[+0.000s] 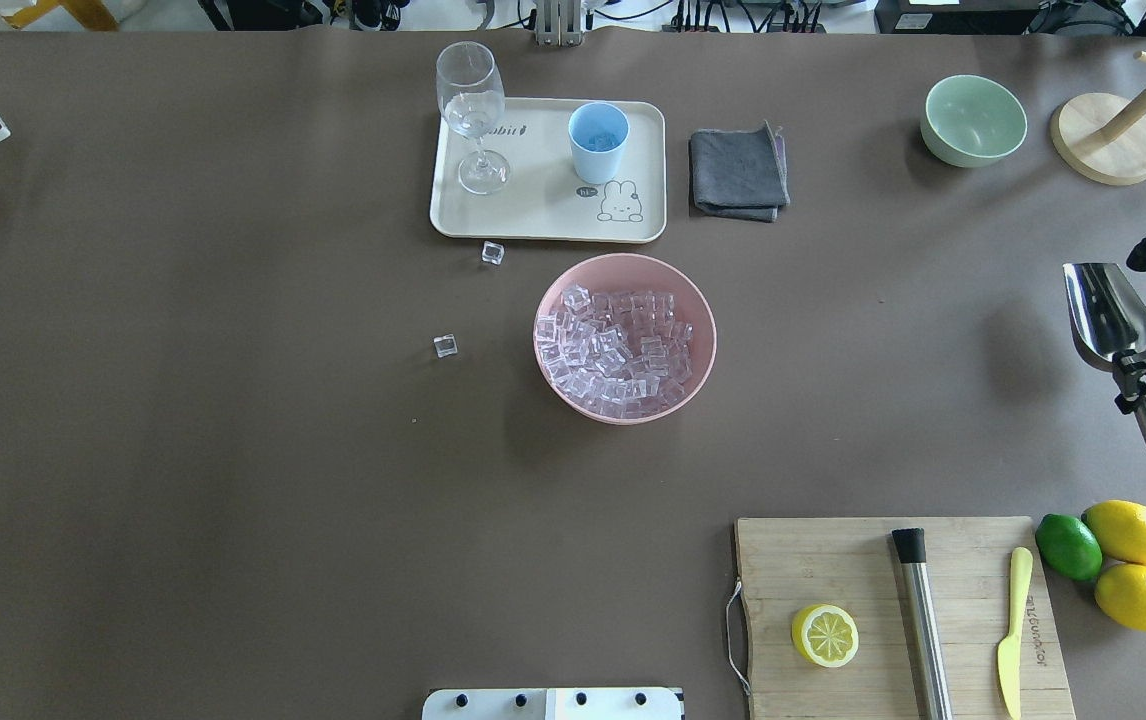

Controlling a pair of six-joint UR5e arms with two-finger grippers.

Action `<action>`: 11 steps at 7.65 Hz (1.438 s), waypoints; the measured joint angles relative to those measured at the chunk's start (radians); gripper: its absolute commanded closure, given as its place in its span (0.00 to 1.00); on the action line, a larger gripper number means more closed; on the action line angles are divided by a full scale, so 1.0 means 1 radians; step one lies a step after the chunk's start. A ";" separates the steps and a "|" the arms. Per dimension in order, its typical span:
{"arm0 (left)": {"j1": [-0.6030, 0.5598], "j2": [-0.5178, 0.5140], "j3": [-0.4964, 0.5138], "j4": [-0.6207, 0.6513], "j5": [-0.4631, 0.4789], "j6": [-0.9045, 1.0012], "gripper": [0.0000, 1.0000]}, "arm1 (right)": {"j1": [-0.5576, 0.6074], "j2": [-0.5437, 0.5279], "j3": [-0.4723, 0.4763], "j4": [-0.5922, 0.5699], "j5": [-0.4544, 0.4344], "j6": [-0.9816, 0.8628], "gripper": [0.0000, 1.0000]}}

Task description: Put ice in cup with scoop

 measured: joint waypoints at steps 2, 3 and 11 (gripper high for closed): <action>0.000 0.000 0.001 0.000 0.001 -0.001 0.01 | 0.000 0.015 -0.002 0.001 -0.001 0.001 0.00; 0.000 0.000 0.001 0.000 0.001 -0.001 0.01 | 0.002 0.023 0.000 0.001 -0.002 0.000 0.00; 0.000 -0.005 0.007 -0.003 -0.002 -0.001 0.01 | 0.428 0.055 0.203 -0.154 -0.039 -0.202 0.00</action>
